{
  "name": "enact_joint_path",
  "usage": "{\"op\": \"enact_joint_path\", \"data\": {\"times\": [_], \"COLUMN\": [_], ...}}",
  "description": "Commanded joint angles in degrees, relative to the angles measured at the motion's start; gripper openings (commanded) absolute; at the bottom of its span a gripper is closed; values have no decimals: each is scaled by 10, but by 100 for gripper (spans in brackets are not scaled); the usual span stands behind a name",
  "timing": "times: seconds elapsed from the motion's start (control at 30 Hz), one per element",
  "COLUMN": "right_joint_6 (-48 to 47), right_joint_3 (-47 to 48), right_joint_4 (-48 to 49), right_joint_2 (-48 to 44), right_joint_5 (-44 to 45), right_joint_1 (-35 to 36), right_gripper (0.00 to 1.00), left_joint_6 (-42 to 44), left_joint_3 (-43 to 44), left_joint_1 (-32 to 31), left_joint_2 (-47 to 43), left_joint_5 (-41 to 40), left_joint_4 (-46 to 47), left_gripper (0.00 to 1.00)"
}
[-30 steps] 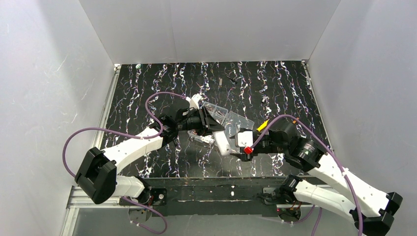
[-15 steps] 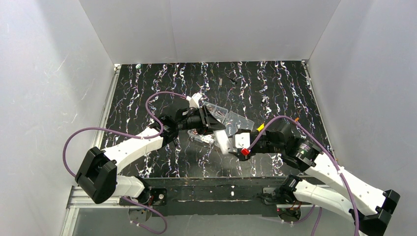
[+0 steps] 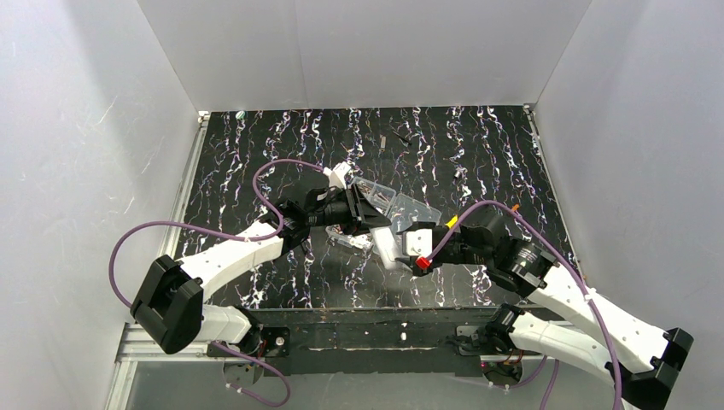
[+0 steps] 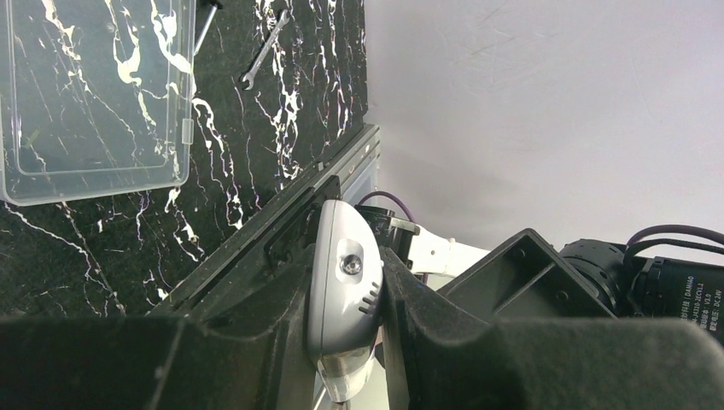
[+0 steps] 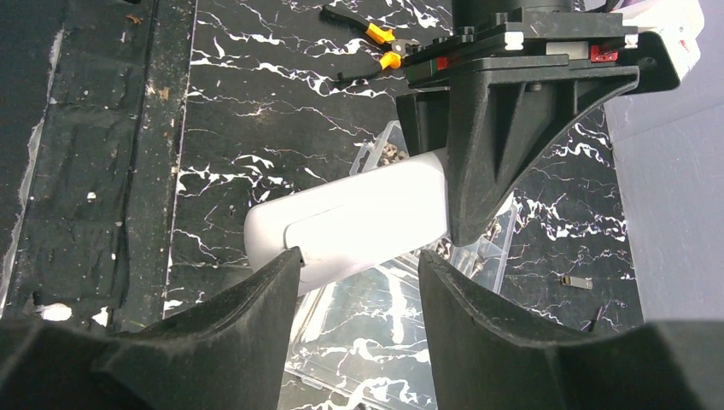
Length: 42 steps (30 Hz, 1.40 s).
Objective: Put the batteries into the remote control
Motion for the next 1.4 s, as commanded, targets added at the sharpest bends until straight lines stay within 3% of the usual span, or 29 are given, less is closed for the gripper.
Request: {"op": "enact_joint_path", "data": {"times": [0.0, 0.5, 0.8, 1.37], "right_joint_6": [-1, 5, 10, 10], "right_joint_3": [2, 7, 27, 3], "right_joint_4": [27, 26, -38, 14], "right_joint_2": [4, -10, -9, 0], "right_joint_5": [4, 17, -42, -17], "right_joint_1": [-3, -3, -3, -3], "right_gripper": [60, 60, 62, 62], "left_joint_6": [7, 2, 0, -3], "left_joint_3": [3, -3, -4, -8], "left_joint_1": [-1, -1, 0, 0], "left_joint_2": [-8, -5, -2, -10], "left_joint_5": [24, 23, 21, 24], "left_joint_4": [9, 16, 20, 19], "left_gripper": [0, 0, 0, 0]}}
